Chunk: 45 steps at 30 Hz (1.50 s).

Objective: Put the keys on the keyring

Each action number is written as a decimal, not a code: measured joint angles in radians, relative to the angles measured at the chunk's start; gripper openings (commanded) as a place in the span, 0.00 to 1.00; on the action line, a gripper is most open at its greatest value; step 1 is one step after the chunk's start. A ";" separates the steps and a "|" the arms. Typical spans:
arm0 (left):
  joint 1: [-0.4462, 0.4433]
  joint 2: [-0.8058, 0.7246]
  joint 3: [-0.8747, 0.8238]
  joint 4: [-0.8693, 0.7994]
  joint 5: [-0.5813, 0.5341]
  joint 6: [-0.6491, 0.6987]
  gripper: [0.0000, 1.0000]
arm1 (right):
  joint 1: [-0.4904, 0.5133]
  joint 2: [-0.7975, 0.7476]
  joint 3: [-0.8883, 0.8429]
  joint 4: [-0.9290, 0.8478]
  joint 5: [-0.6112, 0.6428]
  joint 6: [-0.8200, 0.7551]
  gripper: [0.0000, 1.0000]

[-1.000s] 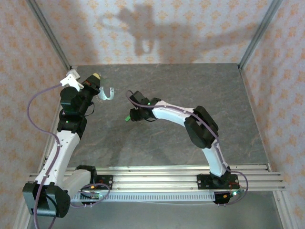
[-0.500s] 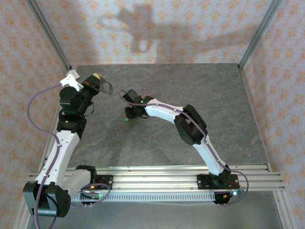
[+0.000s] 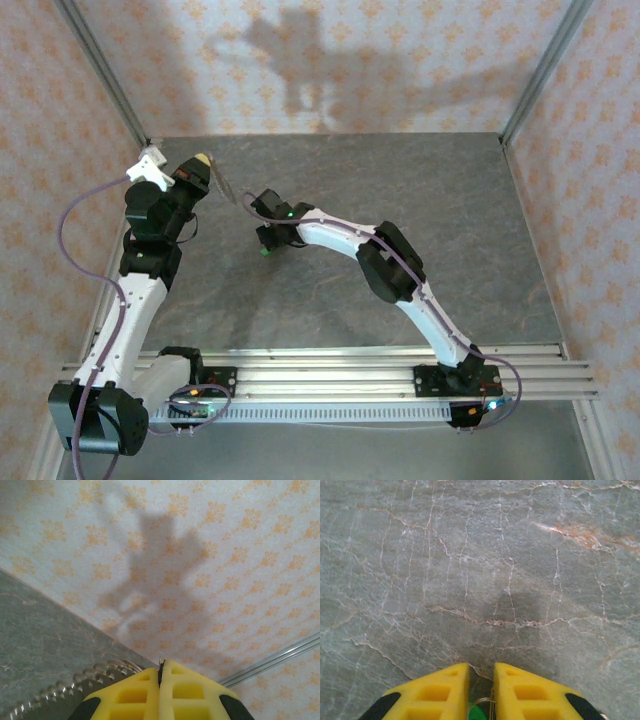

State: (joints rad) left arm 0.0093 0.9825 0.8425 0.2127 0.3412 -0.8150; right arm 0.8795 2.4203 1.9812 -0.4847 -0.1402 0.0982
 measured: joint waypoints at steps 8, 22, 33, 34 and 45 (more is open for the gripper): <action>0.000 0.000 0.000 0.000 0.022 -0.007 0.00 | 0.002 -0.129 -0.219 0.064 0.044 -0.006 0.00; -0.114 -0.001 0.060 -0.085 0.081 0.027 0.00 | -0.090 -0.546 -0.851 0.188 0.124 0.053 0.00; -0.298 0.028 0.068 -0.098 0.075 0.047 0.00 | -0.198 -0.964 -1.125 0.149 0.181 0.224 0.42; -0.306 0.028 0.068 -0.097 0.072 0.050 0.00 | -0.198 -0.990 -1.125 0.144 0.188 0.247 0.43; -0.424 0.033 0.055 -0.077 0.035 0.059 0.00 | -0.198 -1.014 -1.139 0.061 0.235 0.628 0.44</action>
State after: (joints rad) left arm -0.4149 1.0157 0.8970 0.1356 0.3759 -0.7563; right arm 0.6815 1.4067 0.8421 -0.4232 0.0948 0.7261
